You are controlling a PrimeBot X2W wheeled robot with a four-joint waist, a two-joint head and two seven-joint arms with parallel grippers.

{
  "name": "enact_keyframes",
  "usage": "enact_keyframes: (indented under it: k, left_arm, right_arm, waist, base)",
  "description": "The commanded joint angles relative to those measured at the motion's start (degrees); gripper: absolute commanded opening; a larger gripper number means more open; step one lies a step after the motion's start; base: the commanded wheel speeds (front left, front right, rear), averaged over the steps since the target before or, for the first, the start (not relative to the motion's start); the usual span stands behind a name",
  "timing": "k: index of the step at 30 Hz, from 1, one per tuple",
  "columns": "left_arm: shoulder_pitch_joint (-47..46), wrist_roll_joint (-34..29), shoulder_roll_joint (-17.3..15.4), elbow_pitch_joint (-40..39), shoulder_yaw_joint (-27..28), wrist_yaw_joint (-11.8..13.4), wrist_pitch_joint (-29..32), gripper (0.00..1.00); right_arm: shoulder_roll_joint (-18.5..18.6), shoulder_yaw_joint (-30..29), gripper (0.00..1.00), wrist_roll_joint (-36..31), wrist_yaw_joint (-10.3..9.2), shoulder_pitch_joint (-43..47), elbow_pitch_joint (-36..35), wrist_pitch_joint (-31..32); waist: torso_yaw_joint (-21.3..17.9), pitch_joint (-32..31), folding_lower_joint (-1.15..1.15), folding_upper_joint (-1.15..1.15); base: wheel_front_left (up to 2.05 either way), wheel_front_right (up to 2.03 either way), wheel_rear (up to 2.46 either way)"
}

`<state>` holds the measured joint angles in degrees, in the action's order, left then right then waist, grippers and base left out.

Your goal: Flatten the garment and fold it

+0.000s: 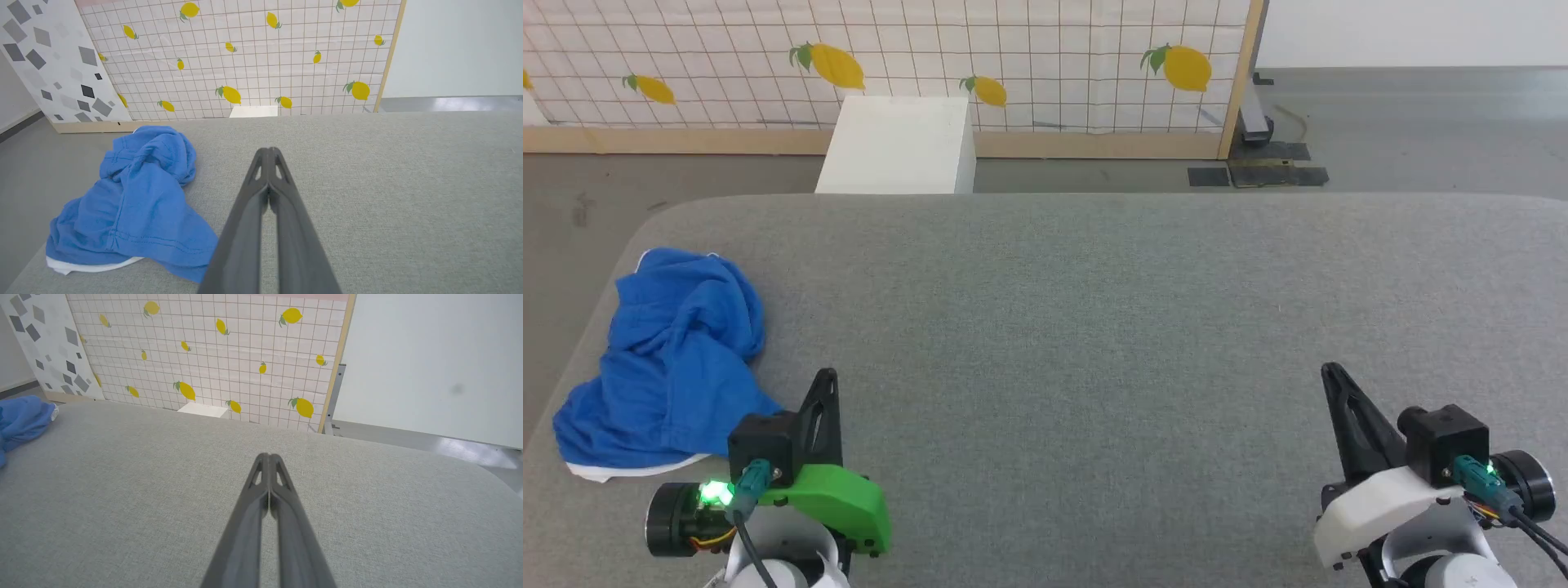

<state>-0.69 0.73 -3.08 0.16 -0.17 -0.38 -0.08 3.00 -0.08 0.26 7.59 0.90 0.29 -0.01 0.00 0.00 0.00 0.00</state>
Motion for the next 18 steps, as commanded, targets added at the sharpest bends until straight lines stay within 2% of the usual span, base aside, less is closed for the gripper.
enact_keyframes:
  k: [1, 18]
  left_arm:
    - [0.69, -0.73, 0.21, -0.16, 0.17, 0.38, 0.08, 0.00]
    - [0.69, -0.73, 0.21, -0.16, 0.17, 0.38, 0.08, 0.00]
  right_arm:
    - [-0.13, 0.08, 0.00, -0.26, -0.10, -0.90, -0.29, 0.01]
    - [-0.13, 0.08, 0.00, -0.26, -0.10, -0.90, -0.29, 0.01]
  waist:
    - [0.00, 0.00, 0.00, 0.00]
    - [0.00, 0.00, 0.00, 0.00]
  base:
    - [0.00, 0.00, 0.00]
    - [0.00, 0.00, 0.00]
